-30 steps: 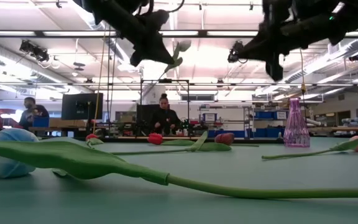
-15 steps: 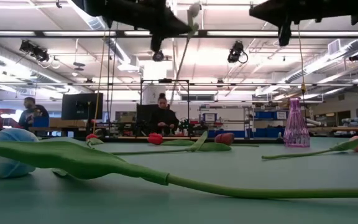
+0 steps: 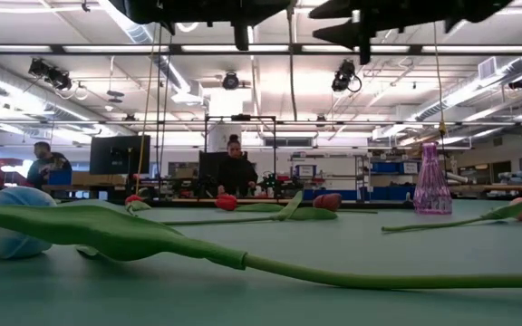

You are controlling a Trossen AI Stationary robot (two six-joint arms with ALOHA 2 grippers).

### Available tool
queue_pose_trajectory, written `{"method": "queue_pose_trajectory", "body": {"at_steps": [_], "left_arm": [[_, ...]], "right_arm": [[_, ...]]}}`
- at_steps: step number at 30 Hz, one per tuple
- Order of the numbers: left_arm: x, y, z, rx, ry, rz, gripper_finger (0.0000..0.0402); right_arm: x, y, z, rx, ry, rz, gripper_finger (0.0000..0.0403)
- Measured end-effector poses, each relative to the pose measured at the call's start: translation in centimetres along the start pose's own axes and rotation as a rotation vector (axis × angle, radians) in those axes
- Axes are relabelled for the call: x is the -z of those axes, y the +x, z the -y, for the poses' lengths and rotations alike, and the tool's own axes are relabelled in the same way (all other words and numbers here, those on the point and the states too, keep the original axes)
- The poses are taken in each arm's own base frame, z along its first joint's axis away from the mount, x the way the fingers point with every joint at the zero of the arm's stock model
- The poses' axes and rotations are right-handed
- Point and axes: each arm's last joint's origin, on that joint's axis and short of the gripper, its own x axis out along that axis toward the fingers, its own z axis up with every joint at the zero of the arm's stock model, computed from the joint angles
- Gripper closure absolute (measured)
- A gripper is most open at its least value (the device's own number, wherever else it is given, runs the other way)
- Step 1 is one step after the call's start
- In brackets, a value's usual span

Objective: Sort flowers into vase by color
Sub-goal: Put the top white flower into the violet vase

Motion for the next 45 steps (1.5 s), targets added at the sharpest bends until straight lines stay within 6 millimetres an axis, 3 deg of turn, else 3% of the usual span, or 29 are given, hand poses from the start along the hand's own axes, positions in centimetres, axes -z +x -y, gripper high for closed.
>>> {"method": "queue_pose_trajectory", "body": {"at_steps": [5,10,13,16,18,23,28,34,45], "left_arm": [[-0.1,0.1,0.2,-0.038,0.003,0.017,0.0393],[-0.1,0.1,0.2,-0.039,0.002,0.017,0.0393],[-0.1,0.1,0.2,-0.039,0.000,0.017,0.0393],[-0.1,0.1,0.2,-0.039,-0.003,0.017,0.0392],[-0.1,0.1,0.2,-0.041,-0.002,0.020,0.0392],[-0.1,0.0,0.1,-0.052,-0.022,0.009,0.0367],[0.8,-0.2,-0.4,-0.080,-0.077,-0.080,0.0287],[0.2,-0.1,-0.2,-0.054,-0.060,-0.027,0.0203],[1.7,0.7,1.4,0.039,-0.007,-0.109,0.0185]], "right_arm": [[-0.9,2.7,-0.4,-0.115,-0.051,-0.046,0.0211],[-0.8,4.3,-0.2,-0.114,-0.060,-0.067,0.0243],[-0.7,4.8,-0.2,-0.116,-0.057,-0.075,0.0292],[-0.6,4.9,-0.1,-0.100,-0.056,-0.081,0.0367],[-0.7,4.9,0.0,-0.085,-0.067,-0.075,0.0387],[-1.2,4.1,0.0,-0.005,-0.104,-0.058,0.0391],[-2.7,3.0,-0.2,-0.022,-0.131,-0.005,0.0391],[-2.4,2.8,-0.3,-0.056,-0.128,-0.045,0.0391],[-3.2,2.8,-0.4,-0.079,-0.120,0.029,0.0391]]}}
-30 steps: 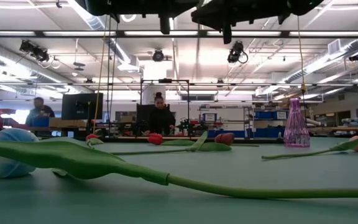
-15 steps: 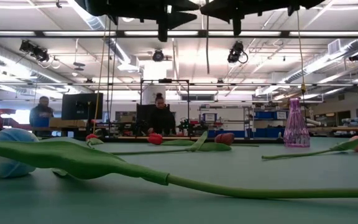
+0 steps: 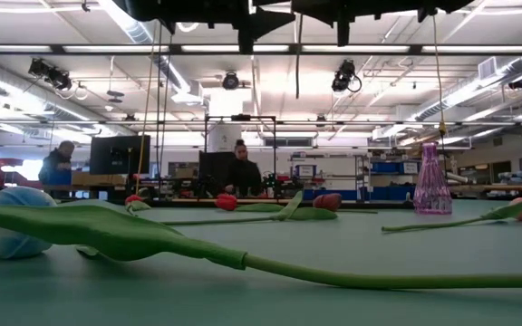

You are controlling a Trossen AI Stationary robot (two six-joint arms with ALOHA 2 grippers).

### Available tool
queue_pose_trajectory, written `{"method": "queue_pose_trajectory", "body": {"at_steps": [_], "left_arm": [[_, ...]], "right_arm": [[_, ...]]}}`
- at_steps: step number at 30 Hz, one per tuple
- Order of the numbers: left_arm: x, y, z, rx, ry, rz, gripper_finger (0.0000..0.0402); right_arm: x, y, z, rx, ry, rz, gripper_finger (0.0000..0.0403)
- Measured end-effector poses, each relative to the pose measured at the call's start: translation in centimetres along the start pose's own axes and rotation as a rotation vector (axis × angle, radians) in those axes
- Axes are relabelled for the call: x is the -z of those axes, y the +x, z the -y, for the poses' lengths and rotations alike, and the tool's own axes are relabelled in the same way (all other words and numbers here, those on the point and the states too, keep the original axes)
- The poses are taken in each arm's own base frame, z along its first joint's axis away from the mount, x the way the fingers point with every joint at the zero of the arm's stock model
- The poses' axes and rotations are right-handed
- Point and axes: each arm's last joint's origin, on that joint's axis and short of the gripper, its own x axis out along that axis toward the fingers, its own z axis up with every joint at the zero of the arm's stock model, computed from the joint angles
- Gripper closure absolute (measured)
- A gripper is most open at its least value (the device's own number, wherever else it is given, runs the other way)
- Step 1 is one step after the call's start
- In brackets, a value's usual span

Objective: Sort flowers into vase by color
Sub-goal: Put the top white flower into the violet vase

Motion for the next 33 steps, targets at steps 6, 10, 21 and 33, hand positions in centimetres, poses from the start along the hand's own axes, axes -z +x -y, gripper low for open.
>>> {"method": "queue_pose_trajectory", "body": {"at_steps": [6,10,21,33], "left_arm": [[1.6,1.2,-0.3,0.004,-0.025,-0.033,0.0206],[1.8,1.7,-0.4,0.009,-0.032,-0.002,0.0241],[1.8,1.7,-0.7,0.004,-0.023,0.005,0.0391],[1.6,1.7,-0.6,0.020,0.010,0.020,0.0398]], "right_arm": [[-0.2,0.0,-0.2,-0.045,0.004,0.013,0.0391],[-0.2,0.0,-0.4,-0.063,0.006,0.014,0.0391],[-0.3,-0.2,-0.8,-0.089,0.025,0.012,0.0313],[-0.9,-0.6,0.0,-0.092,0.097,0.028,0.0250]]}}
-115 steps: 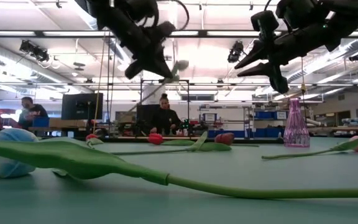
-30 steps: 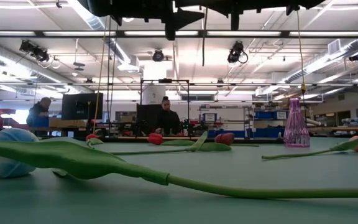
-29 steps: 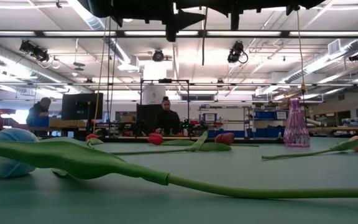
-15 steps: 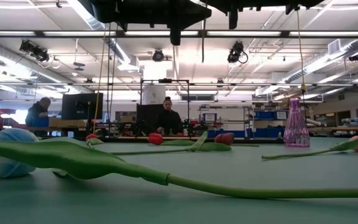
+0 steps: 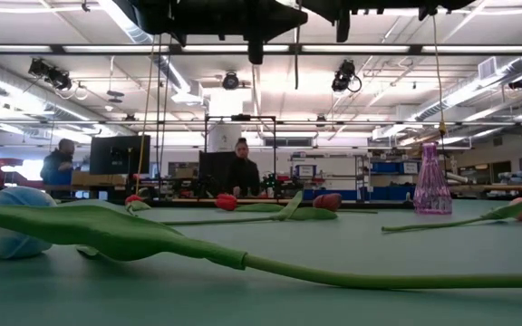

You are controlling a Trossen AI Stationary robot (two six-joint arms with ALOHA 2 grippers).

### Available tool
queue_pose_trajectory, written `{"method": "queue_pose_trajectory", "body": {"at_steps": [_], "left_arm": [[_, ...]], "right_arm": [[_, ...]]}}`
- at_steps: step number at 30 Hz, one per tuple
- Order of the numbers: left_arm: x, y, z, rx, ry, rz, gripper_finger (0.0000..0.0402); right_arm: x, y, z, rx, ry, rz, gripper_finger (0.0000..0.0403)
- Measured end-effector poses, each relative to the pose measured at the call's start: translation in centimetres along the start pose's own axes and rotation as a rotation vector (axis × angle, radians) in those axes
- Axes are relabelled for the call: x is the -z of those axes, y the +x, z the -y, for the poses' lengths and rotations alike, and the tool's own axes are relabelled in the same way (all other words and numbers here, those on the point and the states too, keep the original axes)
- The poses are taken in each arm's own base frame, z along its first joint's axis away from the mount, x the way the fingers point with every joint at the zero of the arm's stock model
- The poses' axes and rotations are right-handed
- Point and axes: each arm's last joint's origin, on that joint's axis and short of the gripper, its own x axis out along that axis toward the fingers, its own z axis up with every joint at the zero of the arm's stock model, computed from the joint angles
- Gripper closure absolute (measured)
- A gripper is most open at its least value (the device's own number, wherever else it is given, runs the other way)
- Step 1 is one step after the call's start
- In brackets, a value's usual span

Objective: Sort flowers into vase by color
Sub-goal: Put the top white flower into the violet vase

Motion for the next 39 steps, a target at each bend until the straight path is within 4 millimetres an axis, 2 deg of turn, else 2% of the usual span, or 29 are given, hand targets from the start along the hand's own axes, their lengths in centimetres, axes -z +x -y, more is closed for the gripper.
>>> {"method": "queue_pose_trajectory", "body": {"at_steps": [7,12,14,17,20,24,28,35,39], "left_arm": [[0.0,0.0,0.2,0.037,0.050,-0.004,0.0399],[0.0,0.0,0.2,0.037,0.049,-0.002,0.0392],[-0.1,0.0,0.1,0.031,0.026,0.007,0.0370],[-0.8,-0.5,-0.1,0.020,0.024,0.024,0.0315],[-2.2,-2.1,-0.6,-0.015,0.033,0.018,0.0252],[-4.2,-5.1,-1.2,-0.083,0.019,-0.031,0.0178],[-6.0,-8.0,-0.4,-0.112,0.087,-0.066,0.0129],[-8.6,-11.4,1.6,-0.105,0.142,-0.007,0.0112],[-8.7,-11.5,2.0,-0.091,0.140,-0.002,0.0111]], "right_arm": [[-0.9,0.1,-0.2,-0.008,-0.042,-0.020,0.0306],[-1.6,0.2,-0.5,0.000,-0.113,-0.073,0.0378],[-1.9,0.2,-0.5,0.001,-0.142,-0.086,0.0390],[-2.2,0.1,-0.5,0.045,-0.152,-0.095,0.0390],[-2.6,-0.3,-0.5,0.110,-0.190,-0.096,0.0396],[-3.5,-1.7,-0.8,0.214,-0.224,-0.083,0.0398],[-4.5,-3.9,-1.1,0.303,-0.275,-0.088,0.0400],[-6.4,-8.5,-1.5,0.428,-0.299,-0.063,0.0400],[-6.9,-9.9,-1.6,0.452,-0.309,-0.059,0.0400]]}}
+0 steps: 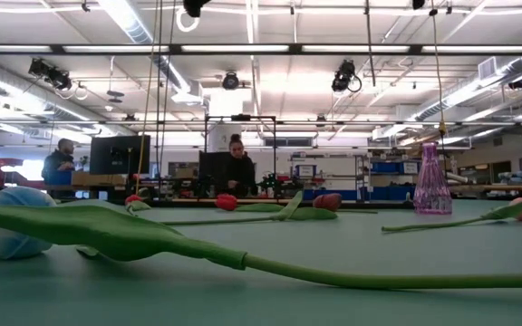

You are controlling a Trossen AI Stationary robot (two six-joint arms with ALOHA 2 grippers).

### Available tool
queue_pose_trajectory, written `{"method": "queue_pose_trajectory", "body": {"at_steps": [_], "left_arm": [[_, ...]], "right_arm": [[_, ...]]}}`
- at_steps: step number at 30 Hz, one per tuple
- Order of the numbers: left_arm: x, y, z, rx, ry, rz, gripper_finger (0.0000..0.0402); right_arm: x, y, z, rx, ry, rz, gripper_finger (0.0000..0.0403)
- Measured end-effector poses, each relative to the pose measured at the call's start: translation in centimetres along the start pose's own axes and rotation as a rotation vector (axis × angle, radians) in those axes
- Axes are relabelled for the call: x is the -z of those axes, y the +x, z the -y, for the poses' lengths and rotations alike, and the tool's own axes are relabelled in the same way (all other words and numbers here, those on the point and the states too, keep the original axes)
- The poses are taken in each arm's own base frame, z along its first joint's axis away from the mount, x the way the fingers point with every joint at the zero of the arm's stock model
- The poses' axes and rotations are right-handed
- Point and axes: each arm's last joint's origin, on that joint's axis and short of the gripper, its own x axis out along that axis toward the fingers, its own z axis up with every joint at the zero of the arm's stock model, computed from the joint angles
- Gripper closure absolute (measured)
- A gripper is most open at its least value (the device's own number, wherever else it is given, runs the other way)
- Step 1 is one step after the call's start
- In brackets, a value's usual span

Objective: Sort flowers into vase by color
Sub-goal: Put the top white flower into the violet vase

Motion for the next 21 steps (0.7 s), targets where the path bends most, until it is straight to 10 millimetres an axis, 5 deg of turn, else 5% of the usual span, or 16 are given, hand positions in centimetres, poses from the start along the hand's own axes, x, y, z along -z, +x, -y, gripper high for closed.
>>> {"method": "queue_pose_trajectory", "body": {"at_steps": [6,13,21], "left_arm": [[0.1,0.1,0.0,0.003,-0.003,-0.004,0.0111],[0.1,0.1,0.0,0.003,-0.002,-0.004,0.0111],[0.1,0.1,0.0,0.003,-0.002,-0.004,0.0111]], "right_arm": [[0.4,-0.7,0.8,0.119,-0.013,-0.030,0.0400],[3.7,-1.5,2.6,0.544,-0.073,-0.070,0.0400],[7.4,-1.5,4.0,0.643,-0.074,-0.080,0.0403]]}}
